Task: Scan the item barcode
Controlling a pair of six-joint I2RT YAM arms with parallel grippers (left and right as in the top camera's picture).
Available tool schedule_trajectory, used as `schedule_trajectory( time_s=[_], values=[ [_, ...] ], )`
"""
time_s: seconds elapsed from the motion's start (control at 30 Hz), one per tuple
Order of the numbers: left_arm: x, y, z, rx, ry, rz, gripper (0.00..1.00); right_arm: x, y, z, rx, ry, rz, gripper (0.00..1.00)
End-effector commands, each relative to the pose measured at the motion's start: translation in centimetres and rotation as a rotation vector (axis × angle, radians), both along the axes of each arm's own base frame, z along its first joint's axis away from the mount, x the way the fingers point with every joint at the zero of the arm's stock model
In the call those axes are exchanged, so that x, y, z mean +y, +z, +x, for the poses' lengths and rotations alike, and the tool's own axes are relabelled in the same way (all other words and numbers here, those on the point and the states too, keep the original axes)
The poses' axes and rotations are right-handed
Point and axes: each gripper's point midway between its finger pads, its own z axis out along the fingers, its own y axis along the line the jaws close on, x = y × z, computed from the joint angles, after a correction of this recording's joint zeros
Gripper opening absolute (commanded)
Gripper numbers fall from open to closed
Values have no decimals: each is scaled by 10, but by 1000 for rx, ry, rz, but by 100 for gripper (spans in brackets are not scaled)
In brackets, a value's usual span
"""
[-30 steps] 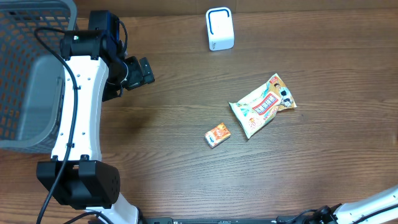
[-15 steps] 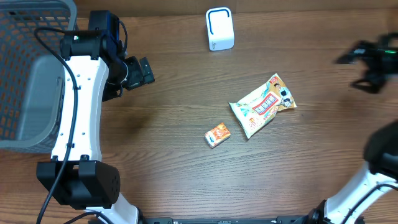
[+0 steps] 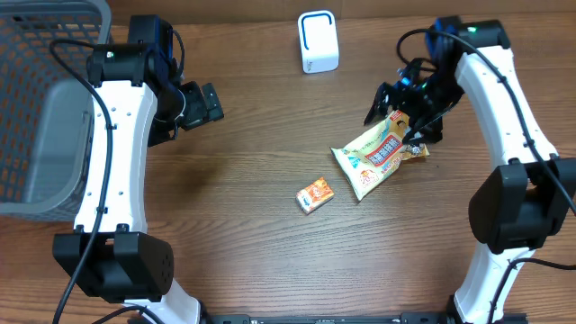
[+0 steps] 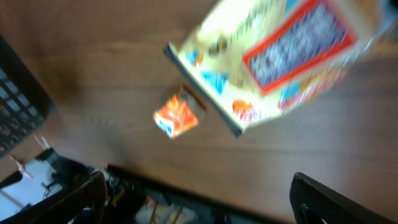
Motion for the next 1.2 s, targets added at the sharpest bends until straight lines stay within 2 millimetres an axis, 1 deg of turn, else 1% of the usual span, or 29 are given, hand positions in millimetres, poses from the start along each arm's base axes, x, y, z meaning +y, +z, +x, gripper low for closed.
schedule_trajectory(
  time_s=[0.0,0.4,0.5,0.6,0.63,0.73,0.8,0.9,0.97,1.0,1.03,1.13,1.17],
  values=[
    [1,-5,0,14,-21,10,100,1,7,-17,57,1,-15,95],
    [2,-5,0,14,-19,10,100,0,8,-18,63,-2,-8,95],
    [2,-5,0,14,-19,10,100,1,8,-16,50,-2,-6,95],
    [2,-5,0,14,-20,10,100,0,6,-8,15,-2,-13,94],
    [2,-5,0,14,-20,10,100,-1,5,-5,1,-1,-22,93],
    [2,-5,0,14,-19,10,100,-11,-2,8,-40,-34,-90,92],
    [2,-5,0,14,-19,10,100,-16,-4,17,-60,-82,-116,93],
    [2,-5,0,14,-19,10,100,-17,-4,32,-108,-117,-110,96],
    [2,-5,0,14,-19,10,100,-20,-5,35,-102,-156,-131,97],
    [2,-5,0,14,-19,10,100,-26,-8,35,-85,-200,-175,97],
    [2,-5,0,14,-19,10,100,-37,-12,34,-64,-254,-244,100],
    [2,-5,0,14,-19,10,100,-74,-23,24,8,-457,-484,100],
    [2,-5,0,14,-19,10,100,-80,-27,20,30,-505,-525,100]
  ],
)
